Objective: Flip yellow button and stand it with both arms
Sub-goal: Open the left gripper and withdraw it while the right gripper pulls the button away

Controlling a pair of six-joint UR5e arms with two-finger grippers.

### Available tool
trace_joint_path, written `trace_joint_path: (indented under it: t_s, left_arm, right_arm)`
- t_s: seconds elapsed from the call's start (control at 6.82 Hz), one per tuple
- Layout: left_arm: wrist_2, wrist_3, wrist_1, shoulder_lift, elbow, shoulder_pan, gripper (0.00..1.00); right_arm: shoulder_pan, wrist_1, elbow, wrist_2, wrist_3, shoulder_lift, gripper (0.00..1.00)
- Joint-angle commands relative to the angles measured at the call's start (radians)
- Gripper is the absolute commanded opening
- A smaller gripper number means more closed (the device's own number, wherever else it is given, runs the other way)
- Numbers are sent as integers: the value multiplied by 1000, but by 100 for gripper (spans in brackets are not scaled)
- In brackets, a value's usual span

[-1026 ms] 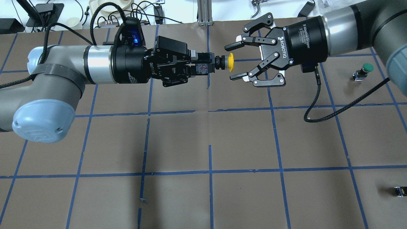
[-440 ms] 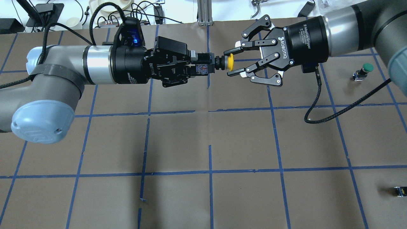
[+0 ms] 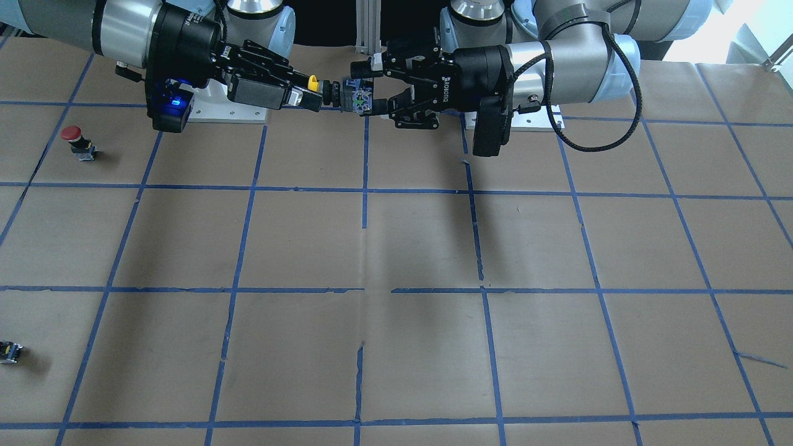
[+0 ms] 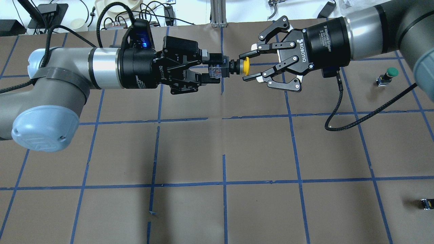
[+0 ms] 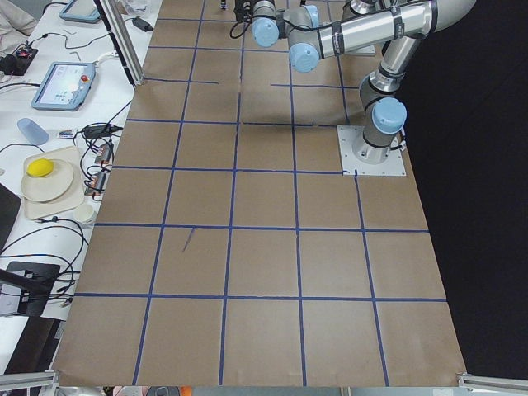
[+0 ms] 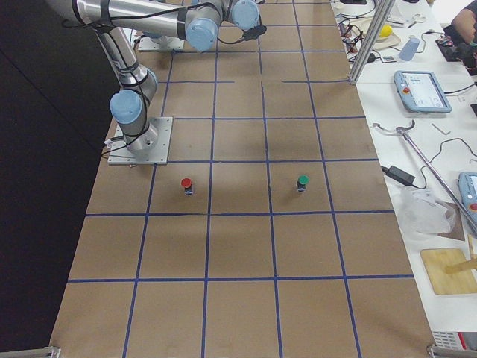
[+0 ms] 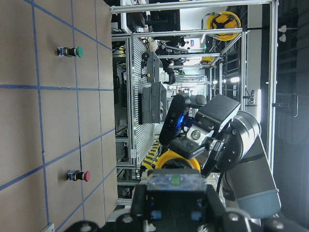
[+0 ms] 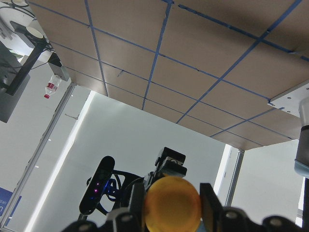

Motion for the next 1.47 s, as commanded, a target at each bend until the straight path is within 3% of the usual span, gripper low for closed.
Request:
trace_joint_path:
  t_s: [0.0,0.15,0.29,0.44,0.59,0.88,1.03,1.17,1.32]
  left_arm:
    - [1,-14,0,8,0,0,91]
    - [17,-12,0,9,7,2,91]
    - [163,-9,2,5,4,9,91]
    - [233,-4,3,2,14,35,91]
    - [360,0,32,-18,18,78,91]
    - [709,13,124,-32,38,94,92]
    - [872,13,124,-82,123,89,95]
    - [1118,28,121,-137,215,77,99]
    - [1275,63,112,-159,294,75,100]
  right_arm:
    - [-35,-4,-8,-10,2,1,16]
    - [-61,-9,-22,-91,-1,-2,16]
    - [-75,-12,-40,-170,-18,-4,16]
    - [-92,-24,-42,-229,-60,-8,16]
    - [-107,-35,-42,-293,-140,-10,16]
    - [-112,-20,-36,-529,-415,-8,16]
    - [-112,-17,-28,-655,-610,-8,16]
    - [-112,-23,-16,-787,-797,-8,16]
    - [-114,-30,-13,-896,-972,-7,16]
